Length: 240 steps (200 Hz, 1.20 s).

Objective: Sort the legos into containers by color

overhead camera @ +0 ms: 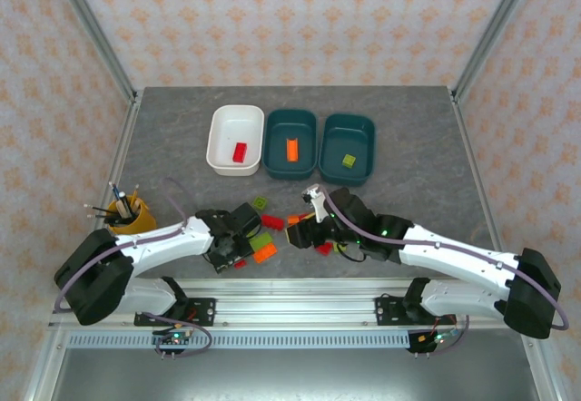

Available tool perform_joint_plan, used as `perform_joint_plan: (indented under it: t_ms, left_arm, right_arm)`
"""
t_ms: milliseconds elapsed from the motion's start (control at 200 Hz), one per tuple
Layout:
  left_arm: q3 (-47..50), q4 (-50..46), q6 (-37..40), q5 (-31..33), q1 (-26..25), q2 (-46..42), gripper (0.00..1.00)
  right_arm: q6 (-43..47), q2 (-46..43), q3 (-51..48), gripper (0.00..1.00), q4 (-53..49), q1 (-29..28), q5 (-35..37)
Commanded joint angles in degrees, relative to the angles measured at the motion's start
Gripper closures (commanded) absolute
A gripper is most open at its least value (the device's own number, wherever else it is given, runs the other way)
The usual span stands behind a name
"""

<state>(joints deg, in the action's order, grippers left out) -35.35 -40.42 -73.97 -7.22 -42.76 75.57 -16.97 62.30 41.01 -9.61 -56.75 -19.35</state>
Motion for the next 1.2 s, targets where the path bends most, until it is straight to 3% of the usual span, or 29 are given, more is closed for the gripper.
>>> perform_joint_plan:
  t_ms: [0, 65, 190, 465, 525, 631, 816, 1016, 1196]
  left_arm:
    - [1.03, 4.05, -0.50, 2.73, -0.39, 1.85, 0.45]
    - [0.60, 4.30, 0.23, 3.21, -0.39, 2.54, 0.52]
    - [-0.13, 3.26, 1.11, 3.94, -0.39, 2.52, 0.74]
    - [-9.82, -11.75, 3.37, 8.90, -0.05, -9.03, 0.80]
    - [-13.42, -13.86, 5.61, 8.42, 2.44, -10.70, 0.80]
    - [-19.94, -15.96, 12.59, 4.47, 11.56, -9.77, 0.80]
    - [-37.78, -20.21, 27.84, 3.88, 22.09, 4.74, 0.81]
    - [-56.22, -23.47, 36.82, 6.61, 27.29, 23.83, 0.81]
    - [-72.01, -28.07, 42.06, 9.67, 29.05, 39.25, 0.81]
  right_arm:
    - [-0.49, -0.08, 1.09, 0.41, 0.59, -0.15, 0.62]
    - [-0.59, 0.02, 1.25, 0.41, 0.62, -0.19, 0.81]
    - [-0.77, 0.59, 1.76, 0.41, 0.42, -0.15, 0.99]
    - [-1.34, -0.34, 7.26, 0.41, -2.87, -0.17, 7.62]
    - [-1.72, -0.73, 8.77, 0.41, -2.50, -0.05, 9.97]
    - [-3.53, -0.27, 11.82, 0.40, -2.08, 0.75, 15.04]
    - [-6.63, 5.16, 18.18, 0.39, -0.03, 5.45, 14.60]
    - [-11.54, 15.53, 26.74, 0.39, -0.70, 10.53, 12.38]
    - [-14.44, 21.25, 32.47, 0.39, -1.83, 12.75, 10.93]
